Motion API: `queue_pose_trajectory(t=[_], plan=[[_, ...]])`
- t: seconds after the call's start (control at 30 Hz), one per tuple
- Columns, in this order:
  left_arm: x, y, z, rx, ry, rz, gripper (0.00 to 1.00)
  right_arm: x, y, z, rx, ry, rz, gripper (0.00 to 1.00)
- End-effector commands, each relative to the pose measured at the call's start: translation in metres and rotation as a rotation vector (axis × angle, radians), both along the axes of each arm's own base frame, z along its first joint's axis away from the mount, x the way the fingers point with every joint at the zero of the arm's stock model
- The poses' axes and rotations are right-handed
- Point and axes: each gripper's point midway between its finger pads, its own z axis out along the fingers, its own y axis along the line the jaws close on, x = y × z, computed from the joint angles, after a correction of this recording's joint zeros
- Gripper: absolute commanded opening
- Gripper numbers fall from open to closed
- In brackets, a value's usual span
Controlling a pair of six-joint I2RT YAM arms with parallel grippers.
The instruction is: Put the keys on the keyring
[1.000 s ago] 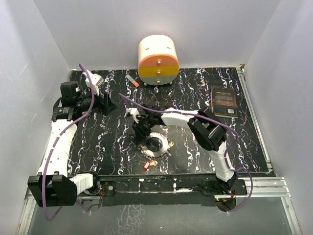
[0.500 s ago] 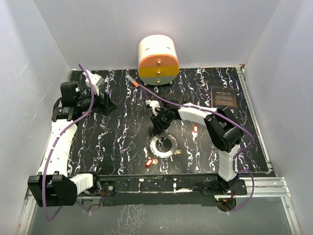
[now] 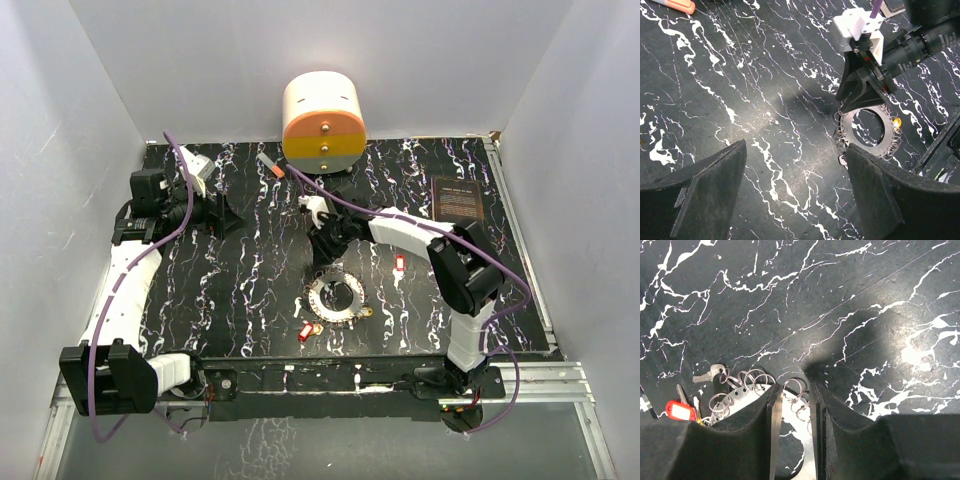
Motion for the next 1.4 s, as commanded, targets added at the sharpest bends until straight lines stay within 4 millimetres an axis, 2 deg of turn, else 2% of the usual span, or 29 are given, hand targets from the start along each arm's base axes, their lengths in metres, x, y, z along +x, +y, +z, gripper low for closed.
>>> queue_pose_trajectory(t=[0.0,0.27,0.6,0.93,1.03,1.1,1.23,1.3,1.37], plan=[[-0.004,-0.006,0.006,-0.031,-0.017,-0.031,0.79,0.016,0.019,0.012,0.068,-0.042,0.019,0.33],[-0.004,-0.008,0.004,-0.042,-0.007,-0.037,0.8,0.005,0.011,-0.013,0.023,0.031,0.015,0.32],[-0.005,-0.008,0.006,-0.044,-0.013,-0.039,0.8,-0.009,0.006,-0.02,0.021,0.077,0.009,0.32],[-0.005,-0.008,0.007,-0.048,-0.016,-0.039,0.81,-0.026,0.009,-0.03,0.043,0.141,0.059,0.3],[-0.005,-0.009,0.006,-0.051,-0.013,-0.042,0.81,-0.025,0.01,-0.03,0.049,0.136,0.065,0.25],[-0.006,-0.01,0.007,-0.058,-0.011,-0.048,0.81,-0.023,0.012,-0.029,0.052,0.127,0.063,0.17],[-0.008,-0.013,0.008,-0.078,-0.006,-0.066,0.82,-0.015,0.014,-0.027,0.06,0.104,0.047,0.08],[-0.01,-0.016,0.01,-0.097,-0.002,-0.08,0.83,-0.011,0.017,-0.018,0.089,0.069,0.03,0.08],[-0.013,-0.02,0.013,-0.125,0.004,-0.103,0.83,-0.007,0.02,0.003,0.146,0.011,0.009,0.08]])
